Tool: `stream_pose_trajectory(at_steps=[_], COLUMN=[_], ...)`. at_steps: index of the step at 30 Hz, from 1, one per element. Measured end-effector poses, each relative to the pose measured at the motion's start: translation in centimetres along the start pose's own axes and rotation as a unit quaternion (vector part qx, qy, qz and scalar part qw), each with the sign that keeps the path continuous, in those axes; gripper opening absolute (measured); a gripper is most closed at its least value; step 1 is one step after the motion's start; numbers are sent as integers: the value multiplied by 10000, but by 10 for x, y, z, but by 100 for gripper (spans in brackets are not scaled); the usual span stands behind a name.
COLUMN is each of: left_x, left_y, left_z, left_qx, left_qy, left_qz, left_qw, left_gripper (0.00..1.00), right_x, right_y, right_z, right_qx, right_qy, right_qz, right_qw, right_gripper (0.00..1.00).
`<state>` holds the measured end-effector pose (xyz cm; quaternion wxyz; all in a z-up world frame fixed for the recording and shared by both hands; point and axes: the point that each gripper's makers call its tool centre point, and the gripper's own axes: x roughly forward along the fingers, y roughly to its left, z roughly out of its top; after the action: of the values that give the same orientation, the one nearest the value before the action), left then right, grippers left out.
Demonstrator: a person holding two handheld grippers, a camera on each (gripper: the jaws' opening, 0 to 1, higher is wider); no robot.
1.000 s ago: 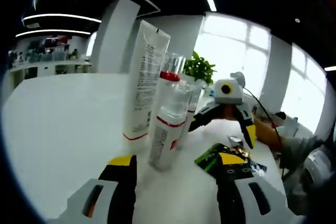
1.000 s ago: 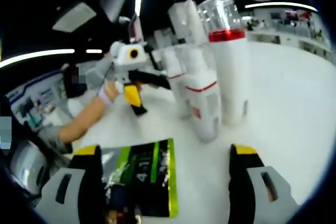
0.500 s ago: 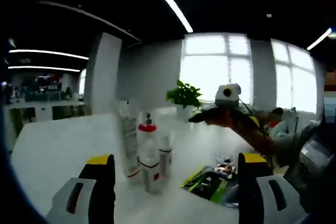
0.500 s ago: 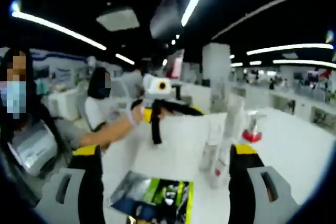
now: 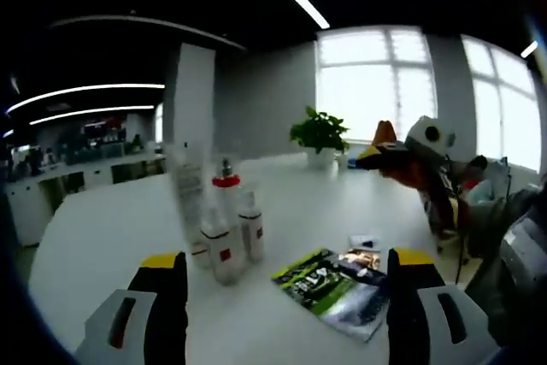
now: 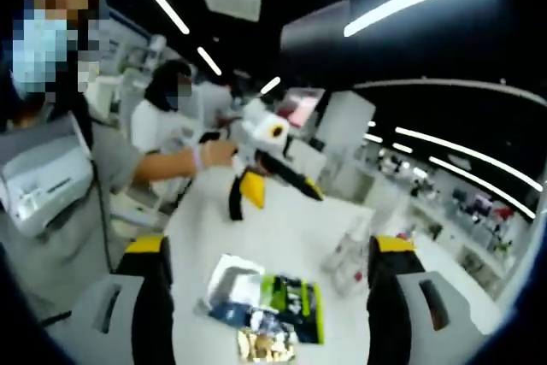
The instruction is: Arrange the skincare products in the storage area until every visible bottle or jar stands upright without overlapping.
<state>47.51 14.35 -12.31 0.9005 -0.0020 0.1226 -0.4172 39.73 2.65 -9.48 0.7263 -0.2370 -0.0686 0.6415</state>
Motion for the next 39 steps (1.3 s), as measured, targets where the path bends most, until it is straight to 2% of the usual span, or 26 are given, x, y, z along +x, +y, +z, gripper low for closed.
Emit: stream_pose_trajectory(at_steps=[2, 3, 4, 7, 8, 9, 11, 13, 14, 16, 17, 18, 20, 22, 23, 25, 26, 27, 29, 31, 33, 35, 37, 39], left_x=[-4, -6, -8, -13, -14, -14, -9, -5, -2, 2, 4, 6, 8, 10, 11, 11, 12, 13, 14, 16, 17, 19, 20, 20], left_y=[-1, -3, -5, -13, -16, -19, -23, -24, -24, -18, -17, -18, -16, -15, -15, -14, -16, -16, -19, -25, -31, -34, -36, -38], left_z=[-11, -15, -19, -30, -37, -44, -48, -50, -50, -47, -47, -49, -60, -64, -65, -68, -69, -69, -74, -78, -81, -82, -84, -85], left_qx=[29, 53, 63, 194, 376, 527, 640, 714, 757, 885, 955, 1075, 1249, 1488, 1678, 2007, 1980, 1951, 1839, 1939, 2042, 2039, 1967, 1708], left_qy=[26, 24, 35, 125, 261, 347, 326, 316, 306, 210, 201, 255, 601, 729, 787, 934, 913, 916, 1027, 1064, 1134, 1158, 1189, 1213], left_qz=[190, 247, 271, 306, 306, 382, 489, 520, 551, 767, 832, 847, 917, 1031, 1084, 1171, 1141, 1128, 1048, 947, 865, 845, 769, 693], left_qw=[9998, 9997, 9996, 9993, 9985, 9973, 9962, 9956, 9951, 9929, 9917, 9903, 9861, 9808, 9767, 9681, 9692, 9699, 9719, 9706, 9685, 9684, 9702, 9754], left_gripper=[100, 100, 99, 98, 95, 92, 90, 89, 88, 81, 78, 77, 76, 74, 71, 60, 57, 54, 51, 39, 26, 19, 13, 10], right_x=[0, 0, 0, -1, -2, 0, 5, 12, 14, 16, 15, 15, 15, 16, 16, 17, 17, 18, 20, 21, 21, 22, 24, 25], right_y=[11, 15, 16, 6, 3, 4, 6, 17, 19, 18, 17, 17, 20, 23, 22, 22, 23, 25, 31, 33, 32, 34, 36, 36], right_z=[-6, -12, -21, -45, -51, -63, -71, -75, -75, -69, -67, -65, -65, -65, -65, -66, -65, -64, -63, -64, -65, -69, -74, -78], right_qx=[69, 235, 228, -150, -263, -559, -720, -770, -805, -1002, -1226, -1393, -1574, -1651, -1759, -2280, -2587, -2808, -3072, -3238, -3590, -3877, -3941, -4032], right_qy=[102, 165, 303, 648, 738, 960, 1085, 1171, 1217, 1186, 1202, 1196, 1227, 1300, 1358, 1494, 1579, 1572, 1572, 1668, 1801, 1948, 2060, 2146], right_qz=[-31, -47, -150, -647, -784, -869, -957, -739, -754, -787, -856, -899, -960, -975, -1037, -1120, -1190, -1246, -1252, -1301, -1387, -1395, -1379, -1381], right_qw=[9999, 9996, 9992, 9957, 9938, 9900, 9869, 9874, 9864, 9847, 9814, 9789, 9752, 9728, 9695, 9556, 9455, 9386, 9302, 9222, 9052, 8901, 8850, 8788], right_gripper=[100, 98, 97, 85, 80, 77, 78, 81, 82, 77, 76, 74, 71, 67, 65, 57, 53, 51, 47, 42, 38, 30, 24, 19])
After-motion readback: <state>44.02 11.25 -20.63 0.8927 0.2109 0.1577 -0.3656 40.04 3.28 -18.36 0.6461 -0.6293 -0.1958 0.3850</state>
